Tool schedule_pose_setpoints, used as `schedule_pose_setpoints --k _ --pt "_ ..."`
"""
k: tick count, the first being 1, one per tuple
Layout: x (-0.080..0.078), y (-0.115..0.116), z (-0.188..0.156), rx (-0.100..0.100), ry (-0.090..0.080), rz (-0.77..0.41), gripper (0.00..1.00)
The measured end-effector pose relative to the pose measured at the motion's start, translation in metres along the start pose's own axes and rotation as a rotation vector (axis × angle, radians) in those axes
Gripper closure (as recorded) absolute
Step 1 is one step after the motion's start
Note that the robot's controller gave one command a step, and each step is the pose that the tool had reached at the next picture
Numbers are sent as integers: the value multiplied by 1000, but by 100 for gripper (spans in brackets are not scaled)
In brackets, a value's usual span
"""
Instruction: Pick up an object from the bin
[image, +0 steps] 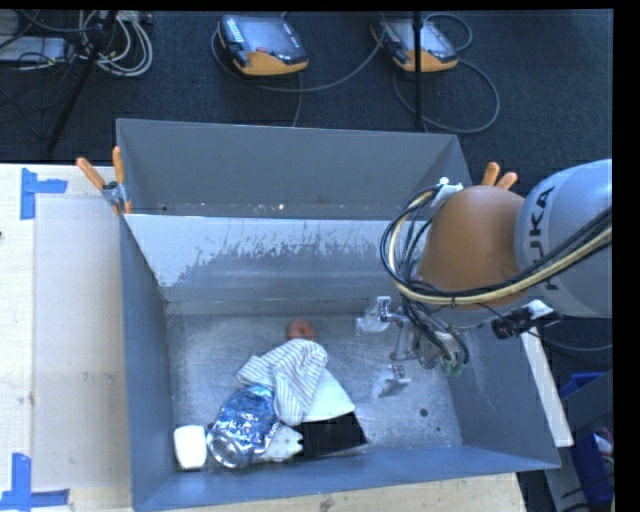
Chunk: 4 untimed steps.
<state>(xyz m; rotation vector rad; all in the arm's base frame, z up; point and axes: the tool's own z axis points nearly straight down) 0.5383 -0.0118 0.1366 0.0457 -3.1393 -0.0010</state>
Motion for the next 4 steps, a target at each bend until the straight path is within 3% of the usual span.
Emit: schedule_pose_setpoints --k 1,2,3,4 --pt "16 47 42 2 -5 -26 0" --pt "29 62 53 0 -25 -14 0" --pt "2 116 59 9 5 -424 100" --pt "1 118 60 6 -6 -423 0"
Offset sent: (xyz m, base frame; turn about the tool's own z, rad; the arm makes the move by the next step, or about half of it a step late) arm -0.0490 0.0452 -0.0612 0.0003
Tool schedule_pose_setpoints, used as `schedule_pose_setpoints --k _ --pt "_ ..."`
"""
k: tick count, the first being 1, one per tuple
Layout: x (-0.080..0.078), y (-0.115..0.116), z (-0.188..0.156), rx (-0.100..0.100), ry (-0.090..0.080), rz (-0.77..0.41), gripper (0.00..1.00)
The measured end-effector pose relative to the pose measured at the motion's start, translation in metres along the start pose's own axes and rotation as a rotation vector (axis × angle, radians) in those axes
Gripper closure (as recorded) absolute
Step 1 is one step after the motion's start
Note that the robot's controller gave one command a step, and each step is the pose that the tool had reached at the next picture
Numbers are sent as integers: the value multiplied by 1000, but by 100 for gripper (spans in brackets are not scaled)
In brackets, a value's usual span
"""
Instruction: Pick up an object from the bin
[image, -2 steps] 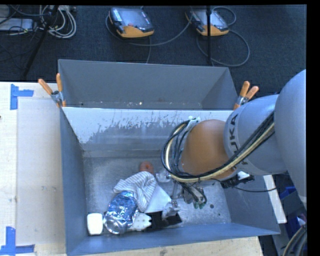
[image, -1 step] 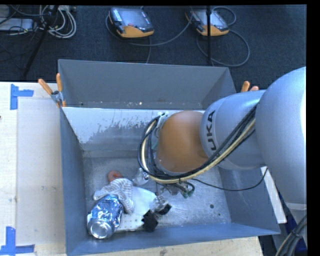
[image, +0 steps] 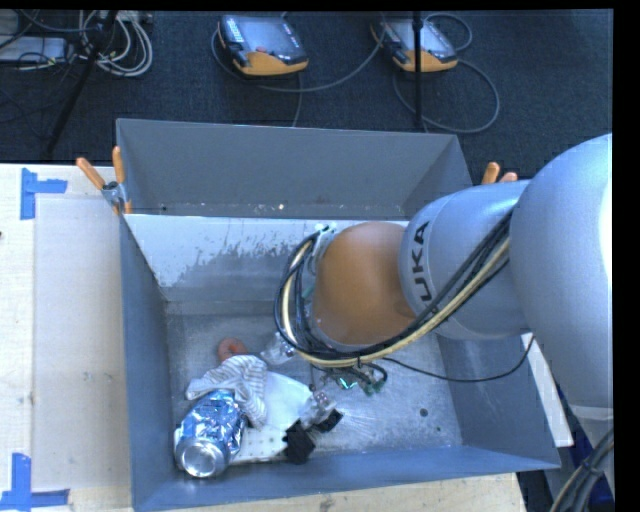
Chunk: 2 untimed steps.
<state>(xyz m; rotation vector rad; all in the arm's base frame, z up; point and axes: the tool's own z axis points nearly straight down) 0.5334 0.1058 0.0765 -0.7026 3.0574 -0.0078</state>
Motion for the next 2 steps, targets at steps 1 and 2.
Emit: schedule_pose_setpoints --k 1,2 --pt "1 0 0 -1 8 0 100" --pt "0 0 0 -1 -2 1 0"
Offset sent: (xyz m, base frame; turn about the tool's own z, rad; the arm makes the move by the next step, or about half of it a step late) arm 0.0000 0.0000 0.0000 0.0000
